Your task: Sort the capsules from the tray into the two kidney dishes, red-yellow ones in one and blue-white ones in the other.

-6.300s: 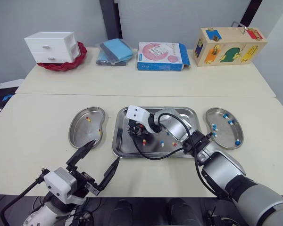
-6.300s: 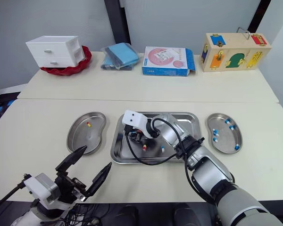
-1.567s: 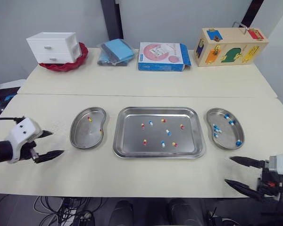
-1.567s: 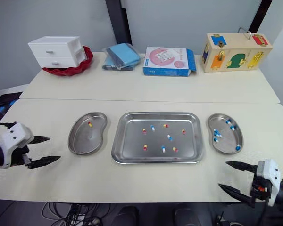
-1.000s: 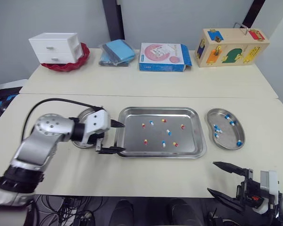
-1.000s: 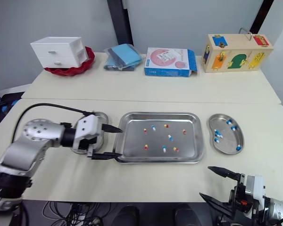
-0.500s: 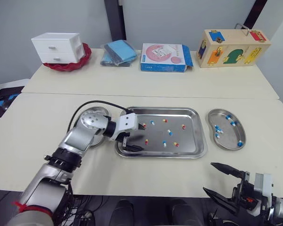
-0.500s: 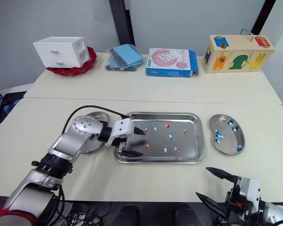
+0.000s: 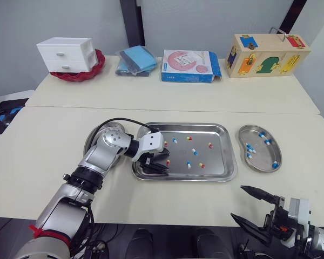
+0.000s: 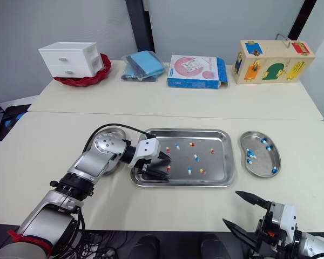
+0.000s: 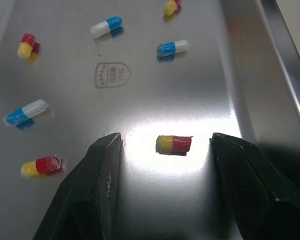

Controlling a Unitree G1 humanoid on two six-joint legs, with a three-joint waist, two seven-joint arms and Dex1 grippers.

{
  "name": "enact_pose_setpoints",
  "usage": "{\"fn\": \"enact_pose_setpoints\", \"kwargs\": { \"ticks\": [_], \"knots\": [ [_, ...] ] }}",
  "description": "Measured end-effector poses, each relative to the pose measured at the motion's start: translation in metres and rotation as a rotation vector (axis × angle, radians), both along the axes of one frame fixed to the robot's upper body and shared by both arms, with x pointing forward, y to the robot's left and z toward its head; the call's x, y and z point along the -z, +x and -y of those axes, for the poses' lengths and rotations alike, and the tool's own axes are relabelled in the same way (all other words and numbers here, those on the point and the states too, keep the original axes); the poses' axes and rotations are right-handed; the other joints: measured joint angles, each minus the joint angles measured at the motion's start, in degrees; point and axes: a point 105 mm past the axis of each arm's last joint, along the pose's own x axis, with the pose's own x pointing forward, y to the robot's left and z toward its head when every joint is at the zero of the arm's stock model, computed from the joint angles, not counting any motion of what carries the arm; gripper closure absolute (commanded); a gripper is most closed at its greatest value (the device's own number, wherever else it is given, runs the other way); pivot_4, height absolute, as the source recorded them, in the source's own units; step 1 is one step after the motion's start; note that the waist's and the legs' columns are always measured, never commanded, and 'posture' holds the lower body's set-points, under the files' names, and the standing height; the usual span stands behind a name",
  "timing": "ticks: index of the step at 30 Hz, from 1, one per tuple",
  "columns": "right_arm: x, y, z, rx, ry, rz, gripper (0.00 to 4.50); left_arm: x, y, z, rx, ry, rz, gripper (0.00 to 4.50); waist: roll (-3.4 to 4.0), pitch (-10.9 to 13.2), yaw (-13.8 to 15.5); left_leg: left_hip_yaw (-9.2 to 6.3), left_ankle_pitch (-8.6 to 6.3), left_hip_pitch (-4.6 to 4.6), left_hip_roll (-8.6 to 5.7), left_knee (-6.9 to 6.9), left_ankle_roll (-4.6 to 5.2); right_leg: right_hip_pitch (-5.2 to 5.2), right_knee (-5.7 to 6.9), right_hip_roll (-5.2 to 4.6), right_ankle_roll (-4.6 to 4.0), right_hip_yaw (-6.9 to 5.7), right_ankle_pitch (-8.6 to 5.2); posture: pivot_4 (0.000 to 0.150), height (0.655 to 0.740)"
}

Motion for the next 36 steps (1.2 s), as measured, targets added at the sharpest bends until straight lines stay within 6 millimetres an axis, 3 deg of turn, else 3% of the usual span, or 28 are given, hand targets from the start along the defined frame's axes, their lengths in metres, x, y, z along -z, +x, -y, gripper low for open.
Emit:
{"fn": "enact_pose_setpoints", "kwargs": {
  "ticks": [6,10,15,30,32,36],
  "knots": [
    [0.0,0.001,0.001,0.011,-0.004,0.001,0.0,0.001,-0.001,0.003,0.028,0.014,0.023,1.53,0.0,0.0,0.0,-0.03,0.0,0.03,0.0,0.04,0.0,0.07,0.01,0.0,0.0,-0.02,0.0,0.15,0.74],
    [0.0,0.001,0.001,0.009,-0.01,0.0,0.0,0.002,-0.002,0.005,0.041,0.02,0.036,2.39,0.01,0.0,0.0,-0.04,0.0,0.09,-0.01,0.05,0.0,0.16,0.0,0.0,0.0,-0.03,0.0,0.15,0.74],
    [-0.001,0.001,0.002,0.006,-0.014,0.001,0.0,0.004,-0.003,0.005,0.047,0.02,0.039,4.08,0.02,0.0,0.0,-0.05,0.0,0.19,-0.01,0.07,0.0,0.25,0.01,0.0,0.0,-0.02,0.0,0.15,0.74],
    [-0.007,0.001,-0.002,-0.017,-0.013,0.023,0.0,0.001,-0.008,0.004,0.007,-0.001,0.032,4.08,0.02,0.0,-0.1,-0.06,0.0,0.19,0.0,0.07,0.0,0.25,0.01,0.0,0.01,-0.02,0.0,0.15,0.74],
    [-0.008,-0.001,-0.005,-0.044,-0.004,0.022,0.0,-0.007,-0.008,-0.005,-0.051,-0.022,0.04,4.08,0.02,0.0,-0.2,-0.07,0.0,0.19,0.01,0.07,0.0,0.24,0.02,0.01,0.01,-0.03,0.0,0.15,0.74],
    [-0.011,-0.003,-0.01,-0.127,0.001,0.05,0.0,-0.034,-0.006,-0.05,-0.259,-0.036,0.084,4.08,0.05,0.0,-0.5,-0.07,0.0,0.22,0.04,0.05,0.01,0.25,0.01,0.02,0.01,-0.02,0.0,0.15,0.74]
  ]
}}
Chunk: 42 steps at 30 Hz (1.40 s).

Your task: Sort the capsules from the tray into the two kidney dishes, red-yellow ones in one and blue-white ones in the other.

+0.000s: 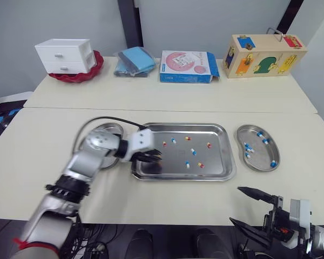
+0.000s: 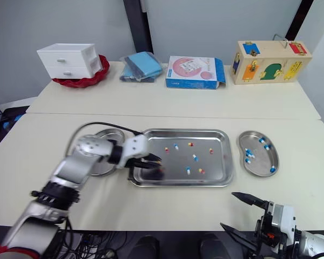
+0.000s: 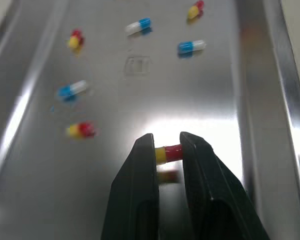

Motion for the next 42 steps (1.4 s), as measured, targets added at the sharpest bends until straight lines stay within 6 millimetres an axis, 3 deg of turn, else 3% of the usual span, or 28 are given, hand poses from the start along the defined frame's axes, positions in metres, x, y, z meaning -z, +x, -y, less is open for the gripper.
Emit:
{"fn": "enact_pose_setpoints", "kwargs": {
  "ticks": [2,9,17,24,34,42],
  "knots": [
    [0.0,0.001,-0.001,-0.036,0.004,0.007,0.0,-0.011,-0.003,-0.018,-0.097,-0.015,0.018,4.08,0.0,0.0,0.2,0.01,0.0,-0.01,-0.01,0.02,0.0,0.02,-0.01,-0.02,0.01,0.0,0.0,0.15,0.74],
    [-0.001,0.009,-0.004,-0.118,0.006,0.027,0.0,-0.019,-0.013,-0.065,-0.406,-0.069,0.032,4.08,-0.05,0.0,0.8,-0.01,0.0,-0.01,-0.02,0.03,0.0,0.02,-0.02,-0.03,0.01,-0.03,-0.01,0.15,0.74],
    [-0.004,0.021,-0.007,-0.145,0.032,0.028,0.0,-0.01,-0.017,-0.102,-0.63,-0.07,0.057,4.08,-0.05,0.0,0.6,-0.01,0.0,0.02,-0.01,0.01,0.0,0.0,-0.01,-0.03,0.01,-0.03,0.0,0.15,0.74],
    [-0.004,0.023,-0.009,-0.147,0.038,0.025,0.0,-0.008,-0.013,-0.113,-0.693,-0.08,0.073,4.08,-0.05,0.0,0.6,0.0,-0.01,0.01,0.0,0.0,-0.01,-0.01,-0.02,-0.03,0.01,-0.02,0.0,0.15,0.74],
    [-0.004,0.025,-0.009,-0.126,0.042,0.017,0.0,-0.009,-0.012,-0.113,-0.699,-0.093,0.08,4.08,-0.05,0.0,0.6,0.0,0.0,0.01,-0.01,0.0,-0.01,-0.01,-0.02,-0.03,0.01,-0.02,0.0,0.15,0.74],
    [-0.004,0.026,-0.008,-0.114,0.043,0.012,0.0,-0.012,-0.008,-0.109,-0.688,-0.099,0.068,1.58,-0.05,0.0,0.6,0.0,-0.01,0.01,-0.01,-0.01,-0.01,-0.02,-0.02,-0.03,0.01,-0.02,0.0,0.15,0.74]
  ]
}}
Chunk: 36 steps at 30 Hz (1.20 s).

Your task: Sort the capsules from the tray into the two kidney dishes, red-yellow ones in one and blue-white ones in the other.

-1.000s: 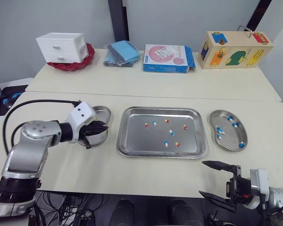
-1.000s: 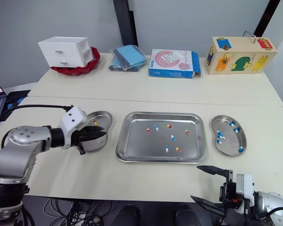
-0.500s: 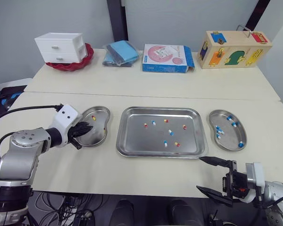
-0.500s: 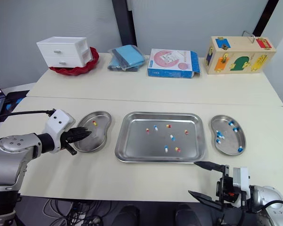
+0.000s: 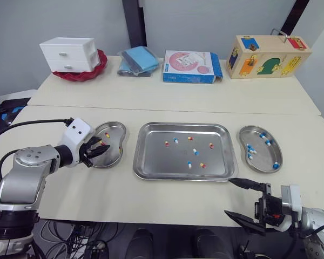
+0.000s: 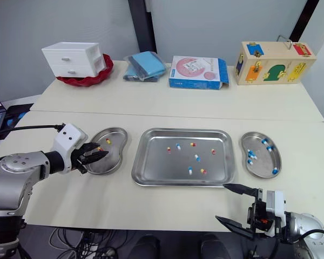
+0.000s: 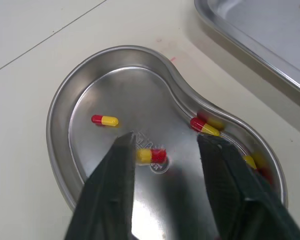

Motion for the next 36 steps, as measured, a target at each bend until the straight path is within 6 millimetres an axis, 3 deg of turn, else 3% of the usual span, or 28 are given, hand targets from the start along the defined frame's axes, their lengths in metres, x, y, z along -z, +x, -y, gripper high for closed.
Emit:
{"fn": "enact_pose_setpoints", "kwargs": {
  "ticks": [5,20,25,31,36],
  "knots": [
    [0.0,0.001,0.0,0.01,0.001,0.0,0.0,0.003,0.0,0.003,0.011,0.003,-0.013,0.03,0.0,0.0,0.0,0.01,0.0,0.0,0.0,0.0,0.0,0.0,0.0,0.0,0.0,0.01,0.0,0.15,0.74],
    [0.006,-0.003,0.005,0.013,-0.047,-0.082,0.0,0.002,-0.001,0.003,0.025,-0.027,0.004,0.03,0.0,0.0,0.0,0.02,0.0,-0.02,0.0,0.0,0.0,-0.01,0.0,0.0,0.0,0.04,0.0,0.15,0.74],
    [0.002,0.004,0.04,0.122,-0.223,-0.231,0.0,-0.007,-0.018,-0.011,0.033,-0.103,0.043,0.03,-0.03,0.0,-0.2,0.07,0.0,-0.02,0.01,-0.05,0.0,-0.04,-0.02,-0.01,0.0,0.08,0.0,0.15,0.74],
    [-0.015,0.01,0.095,0.305,-0.438,-0.401,0.0,-0.001,-0.058,-0.07,-0.087,-0.035,-0.049,0.03,-0.11,0.1,-0.3,0.15,0.0,0.01,0.0,-0.24,0.0,-0.08,-0.22,-0.04,0.0,0.12,-0.01,0.15,0.74],
    [-0.022,0.009,0.144,0.476,-0.482,-0.481,0.0,0.003,-0.084,-0.118,-0.215,0.004,-0.113,0.03,-0.26,0.0,-0.1,0.19,0.0,-0.02,0.0,-0.55,0.01,-0.04,-0.79,-0.09,0.01,0.08,0.0,0.15,0.74]
  ]
}}
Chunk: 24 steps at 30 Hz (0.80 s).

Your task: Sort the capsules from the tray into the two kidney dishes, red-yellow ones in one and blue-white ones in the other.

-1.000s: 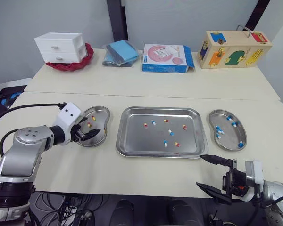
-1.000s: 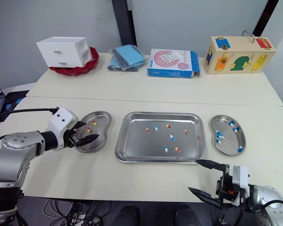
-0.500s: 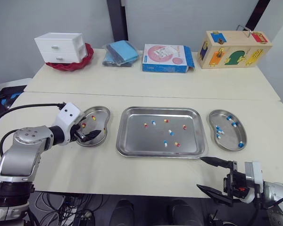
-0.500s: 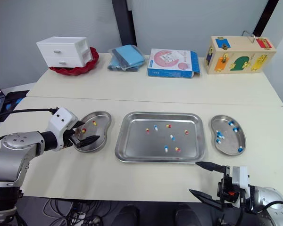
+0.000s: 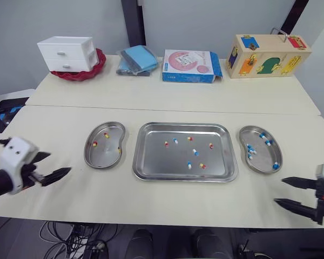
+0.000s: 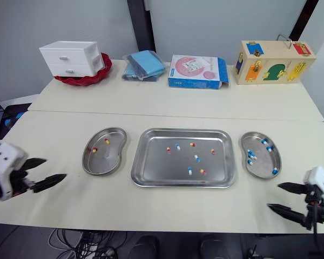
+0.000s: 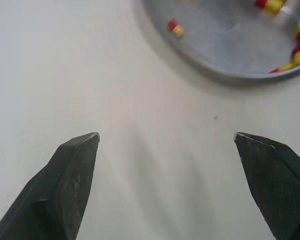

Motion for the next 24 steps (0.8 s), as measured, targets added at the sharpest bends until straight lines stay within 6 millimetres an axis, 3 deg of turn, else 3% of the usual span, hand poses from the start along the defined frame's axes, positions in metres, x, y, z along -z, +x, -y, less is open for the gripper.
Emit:
{"fn": "enact_pose_setpoints", "kwargs": {
  "ticks": [4,8,24],
  "knots": [
    [0.0,0.002,0.019,0.055,-0.023,-0.012,0.0,0.005,-0.01,-0.022,-0.049,0.027,-0.037,0.03,0.01,0.0,-0.1,0.06,0.0,-0.12,0.0,-0.08,0.0,-0.13,-0.05,-0.02,0.0,0.02,0.0,0.15,0.74],
    [-0.002,0.005,0.028,0.067,-0.034,-0.01,0.0,0.009,-0.014,-0.029,-0.069,0.026,-0.048,0.03,0.03,0.0,-0.2,0.06,0.0,-0.23,0.01,-0.09,0.0,-0.24,-0.04,-0.02,-0.01,0.01,0.0,0.15,0.74],
    [-0.006,0.009,0.031,0.035,-0.051,0.004,0.0,0.011,-0.015,-0.025,-0.054,0.034,-0.047,0.03,0.03,0.0,-0.4,0.06,0.0,-0.25,0.01,-0.09,0.0,-0.24,-0.03,-0.02,-0.01,0.01,0.01,0.15,0.74]
  ]
}}
